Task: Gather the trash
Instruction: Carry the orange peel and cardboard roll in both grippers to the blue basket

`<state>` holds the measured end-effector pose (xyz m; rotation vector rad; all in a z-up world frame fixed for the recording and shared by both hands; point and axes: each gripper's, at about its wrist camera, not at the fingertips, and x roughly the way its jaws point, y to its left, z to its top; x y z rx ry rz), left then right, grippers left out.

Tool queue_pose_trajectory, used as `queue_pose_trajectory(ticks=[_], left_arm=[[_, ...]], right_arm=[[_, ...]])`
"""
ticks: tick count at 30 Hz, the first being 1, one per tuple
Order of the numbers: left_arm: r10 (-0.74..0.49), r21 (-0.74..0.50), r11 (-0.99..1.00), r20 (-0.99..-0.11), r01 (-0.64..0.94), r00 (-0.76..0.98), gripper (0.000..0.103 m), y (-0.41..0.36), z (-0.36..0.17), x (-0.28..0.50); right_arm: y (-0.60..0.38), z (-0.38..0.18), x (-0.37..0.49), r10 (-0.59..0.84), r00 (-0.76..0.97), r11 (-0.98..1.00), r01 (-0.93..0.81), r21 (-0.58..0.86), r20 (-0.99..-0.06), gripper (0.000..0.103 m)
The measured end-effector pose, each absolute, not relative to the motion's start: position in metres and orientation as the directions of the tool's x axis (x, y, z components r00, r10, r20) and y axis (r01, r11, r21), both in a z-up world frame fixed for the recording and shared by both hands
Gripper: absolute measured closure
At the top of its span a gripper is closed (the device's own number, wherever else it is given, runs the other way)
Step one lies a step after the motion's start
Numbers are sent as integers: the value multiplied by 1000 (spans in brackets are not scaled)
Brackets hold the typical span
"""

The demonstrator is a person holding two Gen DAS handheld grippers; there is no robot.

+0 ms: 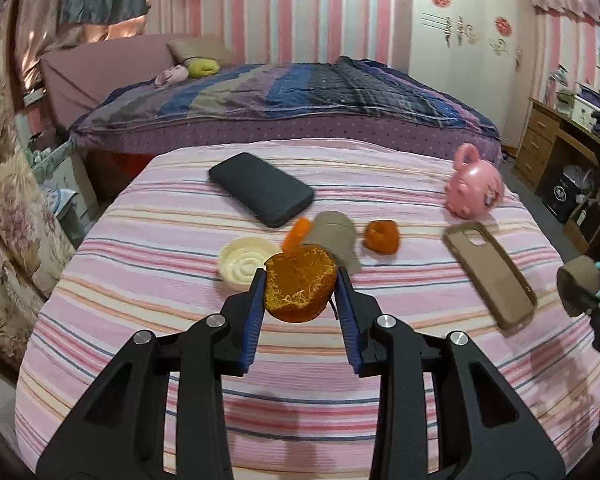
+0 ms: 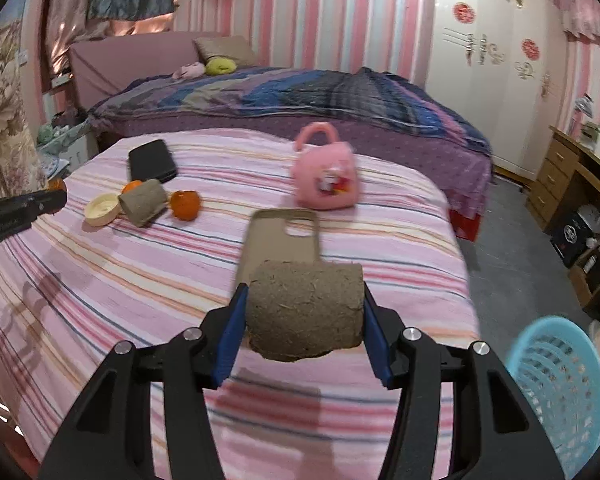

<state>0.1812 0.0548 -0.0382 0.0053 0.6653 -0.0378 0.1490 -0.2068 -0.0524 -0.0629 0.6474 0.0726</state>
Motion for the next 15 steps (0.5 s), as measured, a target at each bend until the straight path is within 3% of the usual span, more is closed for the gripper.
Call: queue_pose_trajectory(ticks=[15], left_arm=[[-70, 45, 991, -609, 123, 790, 70, -28, -45, 162]], right_arm=[[-290, -51, 119, -20, 816, 999, 1, -33, -578, 50]])
